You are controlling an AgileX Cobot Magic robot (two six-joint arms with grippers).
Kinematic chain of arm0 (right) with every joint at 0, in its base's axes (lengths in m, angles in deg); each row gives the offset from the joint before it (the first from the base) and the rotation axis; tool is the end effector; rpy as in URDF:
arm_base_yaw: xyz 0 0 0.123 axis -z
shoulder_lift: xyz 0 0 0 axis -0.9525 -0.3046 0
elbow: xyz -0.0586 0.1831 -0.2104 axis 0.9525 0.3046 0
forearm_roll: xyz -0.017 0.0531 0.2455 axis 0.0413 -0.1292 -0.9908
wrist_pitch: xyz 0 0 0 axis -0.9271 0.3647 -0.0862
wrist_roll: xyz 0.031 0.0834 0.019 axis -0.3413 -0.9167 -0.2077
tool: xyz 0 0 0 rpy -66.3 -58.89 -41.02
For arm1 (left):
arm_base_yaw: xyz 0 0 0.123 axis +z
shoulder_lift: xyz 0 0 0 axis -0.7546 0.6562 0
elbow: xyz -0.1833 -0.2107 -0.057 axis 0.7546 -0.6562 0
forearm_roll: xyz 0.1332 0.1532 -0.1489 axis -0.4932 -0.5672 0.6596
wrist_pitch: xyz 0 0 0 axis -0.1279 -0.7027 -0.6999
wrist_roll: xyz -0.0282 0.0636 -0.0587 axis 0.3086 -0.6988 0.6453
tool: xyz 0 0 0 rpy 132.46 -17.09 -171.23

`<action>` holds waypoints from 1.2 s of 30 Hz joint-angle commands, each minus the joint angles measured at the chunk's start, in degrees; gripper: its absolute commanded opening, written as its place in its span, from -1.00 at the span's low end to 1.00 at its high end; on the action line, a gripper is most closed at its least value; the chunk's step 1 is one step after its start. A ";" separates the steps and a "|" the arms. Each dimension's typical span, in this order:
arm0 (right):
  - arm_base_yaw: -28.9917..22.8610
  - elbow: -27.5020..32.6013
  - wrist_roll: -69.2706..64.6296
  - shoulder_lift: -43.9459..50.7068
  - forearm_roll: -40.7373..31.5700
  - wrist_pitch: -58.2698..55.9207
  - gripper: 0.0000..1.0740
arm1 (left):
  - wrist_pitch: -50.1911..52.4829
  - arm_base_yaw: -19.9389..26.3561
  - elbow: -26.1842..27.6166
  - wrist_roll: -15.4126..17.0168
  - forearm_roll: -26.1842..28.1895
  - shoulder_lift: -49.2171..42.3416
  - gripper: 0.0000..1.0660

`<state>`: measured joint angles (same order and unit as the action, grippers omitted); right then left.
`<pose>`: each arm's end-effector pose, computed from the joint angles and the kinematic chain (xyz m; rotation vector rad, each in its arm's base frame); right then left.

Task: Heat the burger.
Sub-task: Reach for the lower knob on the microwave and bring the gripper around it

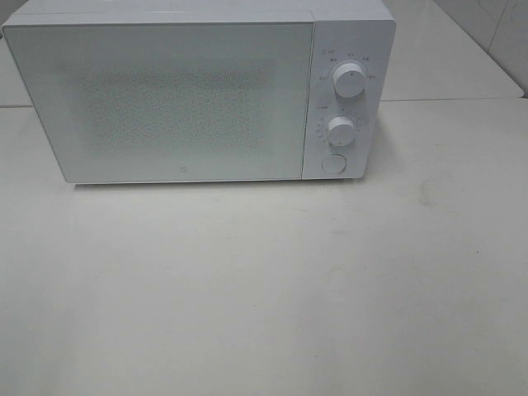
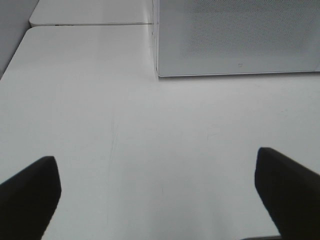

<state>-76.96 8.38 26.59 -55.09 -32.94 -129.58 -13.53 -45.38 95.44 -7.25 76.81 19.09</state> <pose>-0.0039 -0.0092 0.2841 0.0487 1.9723 0.0027 -0.0082 -0.0119 0.2827 0.0562 2.0230 -0.0618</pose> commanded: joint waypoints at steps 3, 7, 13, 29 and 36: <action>0.34 0.11 0.29 1.09 -0.06 0.57 0.40 | -0.06 0.17 -0.17 0.46 0.52 -1.43 0.84; 0.34 0.11 0.29 1.09 -0.06 0.57 0.40 | -0.06 0.17 -0.17 0.46 0.52 -1.43 0.84; 0.34 0.11 0.29 1.09 -0.06 0.57 0.40 | -0.06 0.17 -0.17 0.46 0.52 -1.43 0.84; 0.34 0.11 0.17 1.09 -0.17 0.57 0.40 | -0.06 0.17 -0.17 0.46 0.52 -1.43 0.84; 0.34 -0.46 0.23 1.03 -0.11 1.32 0.40 | -0.06 0.17 -0.17 0.46 0.52 -1.43 0.84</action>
<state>-76.96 8.32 26.59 -55.09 -33.00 -129.41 -13.53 -45.38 95.44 -7.25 76.81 19.09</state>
